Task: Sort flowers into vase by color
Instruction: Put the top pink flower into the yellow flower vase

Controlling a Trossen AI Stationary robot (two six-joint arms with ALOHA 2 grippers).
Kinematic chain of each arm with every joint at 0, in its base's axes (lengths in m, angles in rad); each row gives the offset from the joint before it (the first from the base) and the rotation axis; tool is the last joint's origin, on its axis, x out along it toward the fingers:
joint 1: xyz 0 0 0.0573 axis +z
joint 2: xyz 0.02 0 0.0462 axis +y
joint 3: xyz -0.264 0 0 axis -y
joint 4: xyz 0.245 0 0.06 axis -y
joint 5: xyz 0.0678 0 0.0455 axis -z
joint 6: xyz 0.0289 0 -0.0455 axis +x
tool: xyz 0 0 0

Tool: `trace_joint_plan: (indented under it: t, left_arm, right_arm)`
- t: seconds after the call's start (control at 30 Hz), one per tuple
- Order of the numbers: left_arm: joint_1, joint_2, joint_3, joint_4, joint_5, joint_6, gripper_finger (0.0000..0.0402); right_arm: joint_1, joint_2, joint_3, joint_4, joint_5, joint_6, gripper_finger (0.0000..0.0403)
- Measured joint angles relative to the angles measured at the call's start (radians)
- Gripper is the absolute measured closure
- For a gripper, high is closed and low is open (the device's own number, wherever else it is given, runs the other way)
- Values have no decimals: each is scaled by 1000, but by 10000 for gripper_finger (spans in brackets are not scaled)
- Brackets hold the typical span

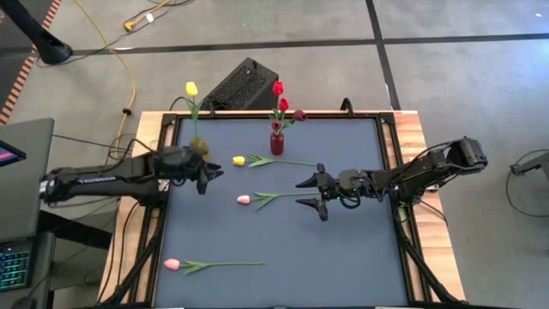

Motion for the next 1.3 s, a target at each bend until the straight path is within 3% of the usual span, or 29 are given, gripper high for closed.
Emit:
trace_joint_plan:
  t: [0.17,0.37,0.63,0.9,1.07,1.3]
  left_arm:
    - [-164,47,0,46,-137,2,273]
    - [-291,145,1,97,-253,39,273]
    - [-310,235,1,112,-287,39,273]
    - [-310,248,0,118,-285,31,273]
    - [-310,248,0,117,-282,32,273]
    - [-310,248,0,116,-282,35,273]
  right_arm:
    - [2,25,0,-6,0,5,132]
    - [0,150,0,-15,-1,-88,132]
    - [-41,352,77,-17,7,-189,132]
    - [-114,498,161,-48,0,-126,140]
    - [-145,521,205,-159,-24,-98,192]
    - [-142,517,241,-252,-63,-101,343]
